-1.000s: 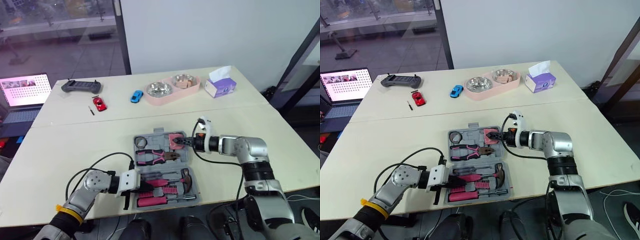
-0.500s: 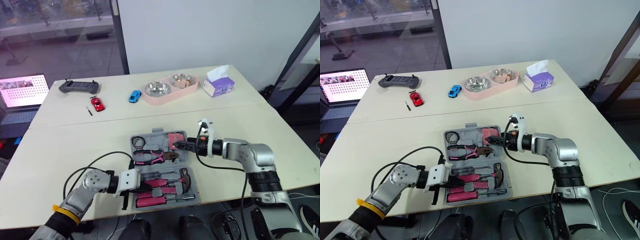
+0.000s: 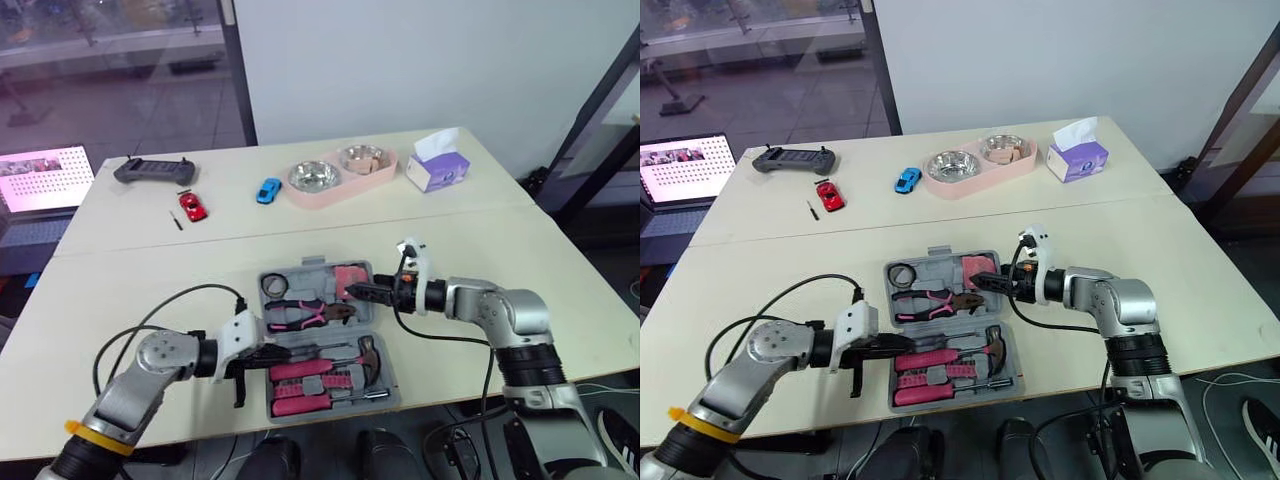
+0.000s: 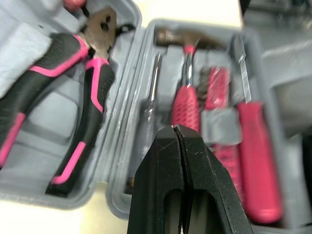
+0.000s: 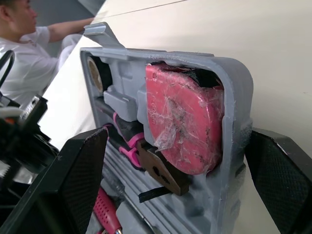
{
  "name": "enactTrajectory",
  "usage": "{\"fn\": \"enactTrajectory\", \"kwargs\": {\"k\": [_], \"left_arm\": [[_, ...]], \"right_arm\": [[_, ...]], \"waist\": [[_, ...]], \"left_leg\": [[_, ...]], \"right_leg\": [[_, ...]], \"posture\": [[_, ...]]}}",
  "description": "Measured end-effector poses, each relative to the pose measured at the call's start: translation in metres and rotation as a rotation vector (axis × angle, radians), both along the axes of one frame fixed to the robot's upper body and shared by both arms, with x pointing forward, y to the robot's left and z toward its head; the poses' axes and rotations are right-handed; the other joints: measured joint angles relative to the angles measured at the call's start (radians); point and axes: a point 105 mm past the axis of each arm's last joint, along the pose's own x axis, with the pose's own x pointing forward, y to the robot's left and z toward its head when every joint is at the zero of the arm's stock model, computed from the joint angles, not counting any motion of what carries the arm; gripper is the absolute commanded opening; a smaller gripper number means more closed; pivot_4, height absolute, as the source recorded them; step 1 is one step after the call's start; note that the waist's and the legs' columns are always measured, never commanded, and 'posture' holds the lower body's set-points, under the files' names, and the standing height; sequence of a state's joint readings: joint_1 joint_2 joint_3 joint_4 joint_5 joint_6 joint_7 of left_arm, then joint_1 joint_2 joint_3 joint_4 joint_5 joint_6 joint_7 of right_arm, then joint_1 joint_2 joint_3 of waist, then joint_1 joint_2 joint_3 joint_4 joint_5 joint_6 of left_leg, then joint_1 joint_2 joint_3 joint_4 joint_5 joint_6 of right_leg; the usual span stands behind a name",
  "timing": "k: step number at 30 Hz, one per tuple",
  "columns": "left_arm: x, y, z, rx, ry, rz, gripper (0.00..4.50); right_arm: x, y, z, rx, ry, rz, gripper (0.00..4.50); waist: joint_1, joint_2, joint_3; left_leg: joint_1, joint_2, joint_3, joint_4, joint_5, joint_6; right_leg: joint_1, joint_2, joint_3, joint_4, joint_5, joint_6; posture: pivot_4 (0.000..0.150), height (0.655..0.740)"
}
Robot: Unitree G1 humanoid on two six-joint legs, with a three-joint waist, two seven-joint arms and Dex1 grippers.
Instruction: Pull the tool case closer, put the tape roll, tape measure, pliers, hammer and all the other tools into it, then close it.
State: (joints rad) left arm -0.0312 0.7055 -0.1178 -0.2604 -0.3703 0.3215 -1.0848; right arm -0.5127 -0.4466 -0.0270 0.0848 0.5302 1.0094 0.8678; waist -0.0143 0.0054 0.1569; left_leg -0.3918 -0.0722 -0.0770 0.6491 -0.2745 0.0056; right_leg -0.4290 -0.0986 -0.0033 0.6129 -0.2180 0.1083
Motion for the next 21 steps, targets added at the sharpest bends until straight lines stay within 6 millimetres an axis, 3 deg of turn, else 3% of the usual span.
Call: {"fn": "enactTrajectory", "kwargs": {"k": [5,8,12,14,16,19,21], "left_arm": [[-0.015,0.048,0.005,-0.022,0.164,0.083,0.0],[-0.014,0.059,0.002,-0.03,0.186,0.118,0.0],[-0.011,0.075,-0.005,-0.014,0.185,0.162,0.0],[-0.01,0.081,-0.005,-0.006,0.184,0.173,0.0],[-0.011,0.087,-0.001,-0.003,0.188,0.168,0.0],[-0.011,0.088,0.014,-0.044,0.165,0.141,0.0],[-0.013,0.091,0.022,-0.052,0.157,0.122,0.0]], "right_arm": [[-0.015,-0.003,0.01,0.007,-0.035,0.061,4.45],[-0.026,-0.004,0.015,0.009,-0.049,0.104,4.45],[-0.074,-0.005,0.022,-0.013,-0.07,0.304,4.45],[-0.109,-0.018,0.02,-0.081,-0.044,0.416,4.45],[-0.122,-0.033,0.039,-0.113,-0.083,0.446,4.45],[-0.124,-0.042,0.075,-0.118,-0.223,0.439,4.45],[-0.125,-0.043,0.088,-0.135,-0.31,0.424,4.45]], "waist": [[0.0,0.001,0.001],[0.003,0.0,0.001],[0.008,-0.002,0.003],[0.018,-0.003,0.004],[0.02,-0.007,0.009],[0.021,-0.01,0.01],[0.024,-0.012,0.01]], "left_leg": [[0.0,0.0,0.0,-0.001,0.0,0.0],[0.0,0.0,0.0,0.001,0.0,0.0],[0.0,0.0,0.0,0.0,0.0,0.0],[-0.001,0.0,0.0,0.0,0.0,0.0],[-0.001,0.0,0.002,0.001,0.0,0.0],[0.001,0.001,0.002,0.002,0.0,-0.001],[0.001,0.002,0.002,0.002,0.0,-0.001]], "right_leg": [[0.0,0.0,-0.001,0.0,-0.001,-0.002],[0.001,0.0,-0.001,0.0,-0.002,-0.004],[0.001,-0.001,-0.001,-0.001,-0.003,-0.004],[0.001,-0.002,-0.002,-0.002,-0.004,-0.002],[0.001,-0.003,-0.002,-0.003,-0.004,-0.002],[0.003,-0.003,-0.001,-0.003,-0.004,-0.003],[0.003,-0.003,-0.002,-0.003,-0.005,-0.005]], "posture": [[0.15,0.74],[0.15,0.74],[0.15,0.74],[0.15,0.74],[0.15,0.74],[0.15,0.74],[0.15,0.74]]}}
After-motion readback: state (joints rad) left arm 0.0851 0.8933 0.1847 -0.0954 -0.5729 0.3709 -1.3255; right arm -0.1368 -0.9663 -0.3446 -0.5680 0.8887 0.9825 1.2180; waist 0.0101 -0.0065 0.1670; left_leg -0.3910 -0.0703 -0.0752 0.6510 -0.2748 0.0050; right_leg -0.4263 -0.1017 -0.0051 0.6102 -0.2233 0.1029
